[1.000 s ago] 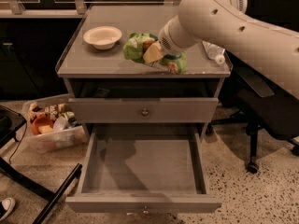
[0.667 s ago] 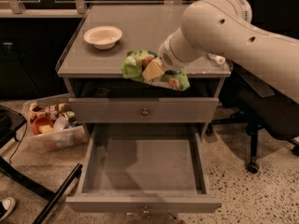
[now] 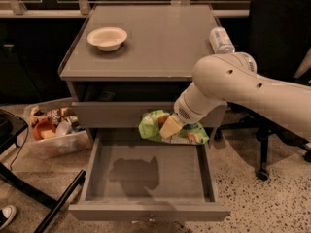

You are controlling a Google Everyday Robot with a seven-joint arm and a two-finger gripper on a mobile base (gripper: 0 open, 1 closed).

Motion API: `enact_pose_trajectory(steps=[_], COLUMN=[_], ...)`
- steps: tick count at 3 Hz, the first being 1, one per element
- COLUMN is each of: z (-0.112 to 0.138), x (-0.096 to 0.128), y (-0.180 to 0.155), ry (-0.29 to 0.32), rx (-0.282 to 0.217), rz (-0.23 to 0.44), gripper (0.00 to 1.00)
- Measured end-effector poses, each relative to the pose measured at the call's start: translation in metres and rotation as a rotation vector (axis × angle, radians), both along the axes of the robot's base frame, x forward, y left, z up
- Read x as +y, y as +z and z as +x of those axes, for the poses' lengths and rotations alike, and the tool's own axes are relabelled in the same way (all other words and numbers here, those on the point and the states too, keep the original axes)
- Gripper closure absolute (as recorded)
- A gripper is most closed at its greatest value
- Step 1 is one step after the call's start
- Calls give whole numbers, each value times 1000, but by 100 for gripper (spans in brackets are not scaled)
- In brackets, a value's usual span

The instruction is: Place green rice chip bag into middle drawer

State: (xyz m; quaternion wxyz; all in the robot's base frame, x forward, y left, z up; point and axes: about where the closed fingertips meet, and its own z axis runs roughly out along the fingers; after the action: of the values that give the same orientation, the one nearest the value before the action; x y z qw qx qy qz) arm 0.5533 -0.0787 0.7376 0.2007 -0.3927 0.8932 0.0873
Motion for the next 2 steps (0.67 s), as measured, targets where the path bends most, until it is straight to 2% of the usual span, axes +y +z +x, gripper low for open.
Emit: enact_pose_trajectory(steps=[1, 2], z=[2, -2], x=[4, 8], y=[-12, -74], ry=[5, -4], rx=[13, 74], rz=[-1, 58], gripper=[100, 100])
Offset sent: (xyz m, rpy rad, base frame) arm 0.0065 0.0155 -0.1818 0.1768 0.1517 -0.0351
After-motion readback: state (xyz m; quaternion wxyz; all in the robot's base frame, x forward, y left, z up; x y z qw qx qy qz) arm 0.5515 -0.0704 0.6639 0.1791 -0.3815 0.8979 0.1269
